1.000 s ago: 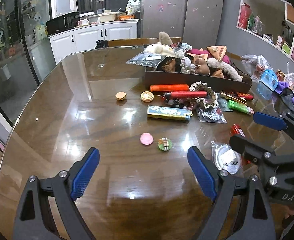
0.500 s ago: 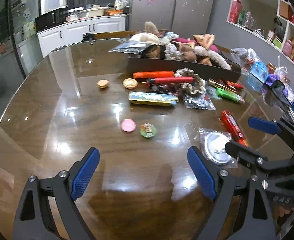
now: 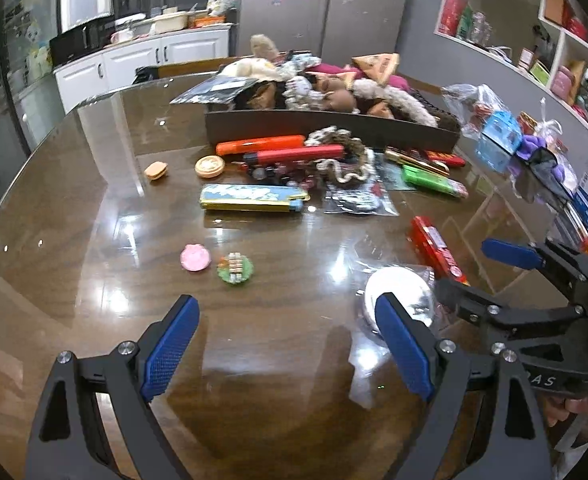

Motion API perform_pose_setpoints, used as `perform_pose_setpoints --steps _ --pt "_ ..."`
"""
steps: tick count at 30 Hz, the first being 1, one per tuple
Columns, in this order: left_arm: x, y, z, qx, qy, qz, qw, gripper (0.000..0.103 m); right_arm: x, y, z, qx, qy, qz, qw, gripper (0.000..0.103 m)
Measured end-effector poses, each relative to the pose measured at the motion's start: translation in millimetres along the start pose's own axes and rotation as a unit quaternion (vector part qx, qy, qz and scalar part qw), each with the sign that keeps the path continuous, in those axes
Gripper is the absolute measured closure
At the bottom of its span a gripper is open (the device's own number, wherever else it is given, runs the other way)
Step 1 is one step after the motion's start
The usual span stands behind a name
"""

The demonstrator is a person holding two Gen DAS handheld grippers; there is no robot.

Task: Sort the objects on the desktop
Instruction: 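Grasp the red lighter with the right gripper while the left grasps the small green candy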

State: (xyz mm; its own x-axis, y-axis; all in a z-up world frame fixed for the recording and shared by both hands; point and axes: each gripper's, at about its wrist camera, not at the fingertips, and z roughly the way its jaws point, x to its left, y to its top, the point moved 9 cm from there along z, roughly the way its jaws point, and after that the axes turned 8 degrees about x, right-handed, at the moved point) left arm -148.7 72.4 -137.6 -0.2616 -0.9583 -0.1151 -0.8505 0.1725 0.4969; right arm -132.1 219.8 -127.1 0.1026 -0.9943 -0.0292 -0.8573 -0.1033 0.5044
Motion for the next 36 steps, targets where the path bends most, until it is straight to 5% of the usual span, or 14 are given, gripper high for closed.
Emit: perform_pose_setpoints --steps 13,19,23,30,36 --pt "23.2 13.7 14.4 0.007 -0.005 -0.03 0.9995 0.014 -4.1 2.7 10.5 0.002 0.011 0.017 1.0 0.024" --pt "22.8 14.9 13.5 0.005 0.021 -0.016 0.9996 0.054 -3.4 2.1 12.6 0.004 -0.006 0.015 1.0 0.027" --pt "24.7 14.0 12.5 0.012 0.007 -0.025 0.9996 0.1 -1.0 0.8 11.7 0.004 -0.006 0.009 1.0 0.042" --pt "21.1 11.6 12.1 0.011 0.009 -0.023 0.9996 0.103 6.0 2.7 10.1 0.007 -0.002 -0.003 1.0 0.076" --pt "17.1 12.0 12.6 0.011 0.017 -0.014 0.9997 0.103 5.3 2.4 9.1 0.007 0.002 -0.001 1.0 0.078"
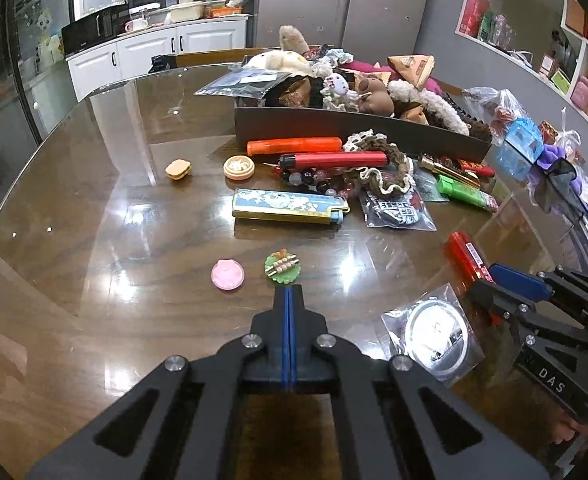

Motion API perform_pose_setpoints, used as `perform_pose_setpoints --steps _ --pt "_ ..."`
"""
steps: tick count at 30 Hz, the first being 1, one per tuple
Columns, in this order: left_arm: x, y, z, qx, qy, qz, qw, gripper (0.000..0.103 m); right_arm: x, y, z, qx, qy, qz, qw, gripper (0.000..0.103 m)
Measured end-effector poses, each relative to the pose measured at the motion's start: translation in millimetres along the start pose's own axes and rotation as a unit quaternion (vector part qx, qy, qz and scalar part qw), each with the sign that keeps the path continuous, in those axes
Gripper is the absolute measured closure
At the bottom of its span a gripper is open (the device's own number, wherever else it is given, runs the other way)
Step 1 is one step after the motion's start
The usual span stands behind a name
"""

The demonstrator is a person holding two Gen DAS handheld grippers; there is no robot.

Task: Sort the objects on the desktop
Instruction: 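Grasp the red lighter with the right gripper while the left grasps the small green candy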

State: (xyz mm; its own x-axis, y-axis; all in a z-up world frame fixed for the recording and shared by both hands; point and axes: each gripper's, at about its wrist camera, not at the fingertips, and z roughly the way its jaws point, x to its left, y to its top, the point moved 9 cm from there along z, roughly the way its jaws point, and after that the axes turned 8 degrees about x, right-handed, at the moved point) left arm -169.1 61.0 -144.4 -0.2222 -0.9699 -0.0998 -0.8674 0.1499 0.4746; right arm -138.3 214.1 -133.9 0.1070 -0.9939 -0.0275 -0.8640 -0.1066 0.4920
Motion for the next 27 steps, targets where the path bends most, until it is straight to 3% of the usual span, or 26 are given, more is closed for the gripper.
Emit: perform_pose_setpoints --steps 8,10,11,13,21,22,24,25,27 --pt "0.2 6.4 3.2 -0.002 0.005 -0.001 1.0 0.098 -1.5 -1.2 -1.6 -0.001 0.004 -0.002 1.0 0.078" --pt "0.9 9.4 4.0 -0.003 0.011 0.0 0.9999 0.083 -1.6 -0.9 -1.7 -0.001 0.005 -0.003 1.0 0.078" --pt "1.7 10.6 4.4 -0.003 0.015 -0.001 0.9999 0.063 -2.2 -1.3 -1.9 -0.001 0.005 -0.003 1.0 0.078" --pt "3.4 12.3 5.3 -0.007 0.025 -0.002 0.9997 0.04 -2.0 -1.1 -1.7 -0.001 0.005 -0.004 1.0 0.078" --pt "1.6 18.6 12.5 -0.007 0.022 0.009 0.9997 0.043 -3.8 -0.8 -1.3 -0.001 0.006 -0.004 1.0 0.078" --pt "0.5 19.8 12.8 -0.008 0.018 0.012 0.9997 0.046 -3.8 -0.9 -1.3 -0.001 0.007 -0.005 1.0 0.078" --pt "-0.2 21.4 13.0 -0.01 0.024 0.018 0.9995 0.072 -4.5 -1.0 -1.3 -0.001 0.008 -0.005 1.0 0.078" --pt "-1.8 21.8 13.0 -0.01 0.023 0.024 0.9994 0.08 -4.4 -1.1 -1.4 -0.001 0.008 -0.005 1.0 0.078" --pt "-6.0 21.9 12.6 -0.01 0.005 0.028 0.9996 0.083 -4.7 -1.2 -1.3 -0.002 0.008 -0.004 1.0 0.078"
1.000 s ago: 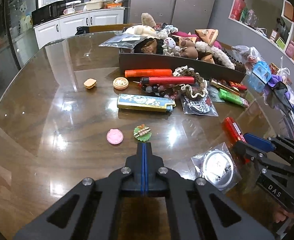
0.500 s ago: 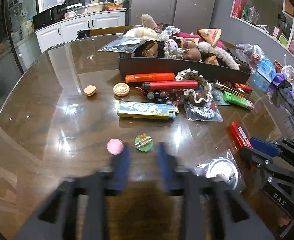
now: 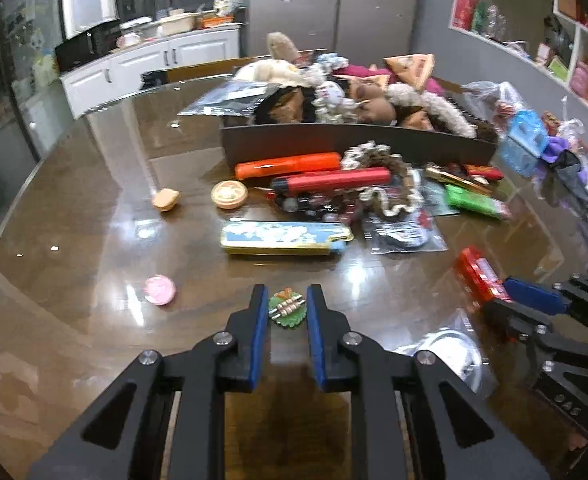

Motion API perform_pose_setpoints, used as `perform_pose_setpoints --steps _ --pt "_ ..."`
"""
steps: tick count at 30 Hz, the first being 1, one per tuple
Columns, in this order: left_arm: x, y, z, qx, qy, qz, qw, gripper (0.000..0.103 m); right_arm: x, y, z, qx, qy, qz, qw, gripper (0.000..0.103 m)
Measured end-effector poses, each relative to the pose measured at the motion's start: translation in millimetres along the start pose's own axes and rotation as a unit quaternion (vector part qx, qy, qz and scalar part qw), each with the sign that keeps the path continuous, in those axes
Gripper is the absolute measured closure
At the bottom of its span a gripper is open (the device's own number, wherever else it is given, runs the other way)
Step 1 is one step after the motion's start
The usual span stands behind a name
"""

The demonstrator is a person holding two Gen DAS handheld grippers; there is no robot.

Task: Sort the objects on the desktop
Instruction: 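Grasp the red lighter with the right gripper while the left grasps the small green candy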

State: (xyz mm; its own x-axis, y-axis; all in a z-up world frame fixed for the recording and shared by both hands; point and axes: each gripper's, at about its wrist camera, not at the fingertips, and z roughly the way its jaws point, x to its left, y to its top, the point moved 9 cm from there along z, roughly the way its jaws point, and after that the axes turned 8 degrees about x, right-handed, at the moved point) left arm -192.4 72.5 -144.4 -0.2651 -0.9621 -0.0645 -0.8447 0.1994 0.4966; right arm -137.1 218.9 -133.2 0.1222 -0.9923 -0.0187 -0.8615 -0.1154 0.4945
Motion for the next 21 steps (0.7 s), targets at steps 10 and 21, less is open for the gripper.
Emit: perform_pose_setpoints --steps 10,21 --pt "-7.6 -3.7 -4.7 -0.001 0.006 0.006 1.0 0.083 -1.3 -0.2 0.2 0.002 0.001 0.002 1.0 0.078" --pt "-13.5 1.9 -28.8 -0.022 0.004 0.0 0.9998 0.083 -7.0 -2.1 -1.2 0.007 0.0 0.002 1.0 0.083"
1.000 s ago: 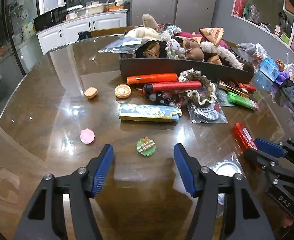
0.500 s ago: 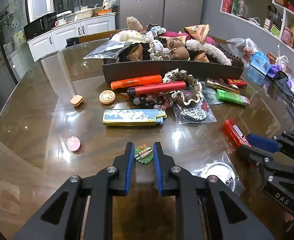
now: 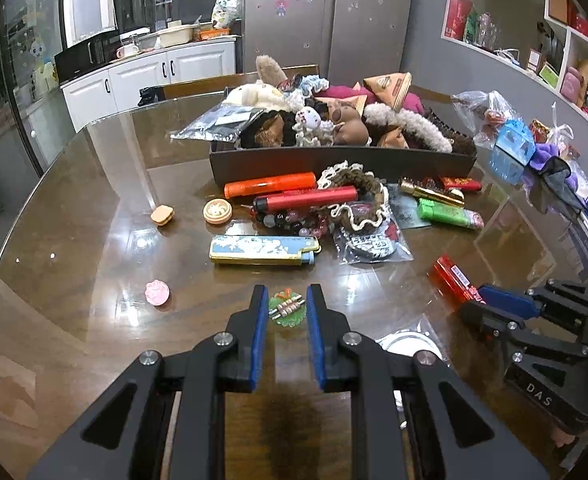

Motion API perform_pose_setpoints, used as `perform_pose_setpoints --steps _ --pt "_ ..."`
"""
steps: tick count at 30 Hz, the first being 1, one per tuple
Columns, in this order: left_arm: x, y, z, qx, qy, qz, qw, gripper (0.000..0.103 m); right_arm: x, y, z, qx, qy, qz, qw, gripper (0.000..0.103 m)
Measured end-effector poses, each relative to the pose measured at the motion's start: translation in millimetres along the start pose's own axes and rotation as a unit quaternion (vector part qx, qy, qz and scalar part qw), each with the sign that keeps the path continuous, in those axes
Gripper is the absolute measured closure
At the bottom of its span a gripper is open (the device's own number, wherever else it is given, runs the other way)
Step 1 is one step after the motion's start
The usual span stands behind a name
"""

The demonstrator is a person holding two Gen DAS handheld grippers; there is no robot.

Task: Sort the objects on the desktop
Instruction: 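Grasp the red lighter with the right gripper while the left grasps the small green candy, then carry the red lighter and green candy over the tray with both grippers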

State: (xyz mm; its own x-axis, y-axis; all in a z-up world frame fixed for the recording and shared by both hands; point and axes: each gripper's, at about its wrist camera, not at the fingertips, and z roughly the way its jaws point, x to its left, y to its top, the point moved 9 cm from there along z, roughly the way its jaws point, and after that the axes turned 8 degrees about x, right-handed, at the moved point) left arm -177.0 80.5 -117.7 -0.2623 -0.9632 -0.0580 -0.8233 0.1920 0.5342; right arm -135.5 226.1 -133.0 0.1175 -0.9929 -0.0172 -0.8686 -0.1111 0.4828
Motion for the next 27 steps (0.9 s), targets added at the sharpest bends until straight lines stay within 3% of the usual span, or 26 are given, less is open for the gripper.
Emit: perform_pose_setpoints --steps 12,27 --pt "-5.0 16.3 -16.9 -0.018 0.0 -0.005 0.9998 0.083 -6.4 7.6 -19.3 -0.019 0.01 0.009 1.0 0.083" --pt "-18.5 62.4 -37.7 -0.042 -0.014 -0.004 0.999 0.083 -7.5 66.3 -53.5 -0.069 -0.002 0.004 0.998 0.083"
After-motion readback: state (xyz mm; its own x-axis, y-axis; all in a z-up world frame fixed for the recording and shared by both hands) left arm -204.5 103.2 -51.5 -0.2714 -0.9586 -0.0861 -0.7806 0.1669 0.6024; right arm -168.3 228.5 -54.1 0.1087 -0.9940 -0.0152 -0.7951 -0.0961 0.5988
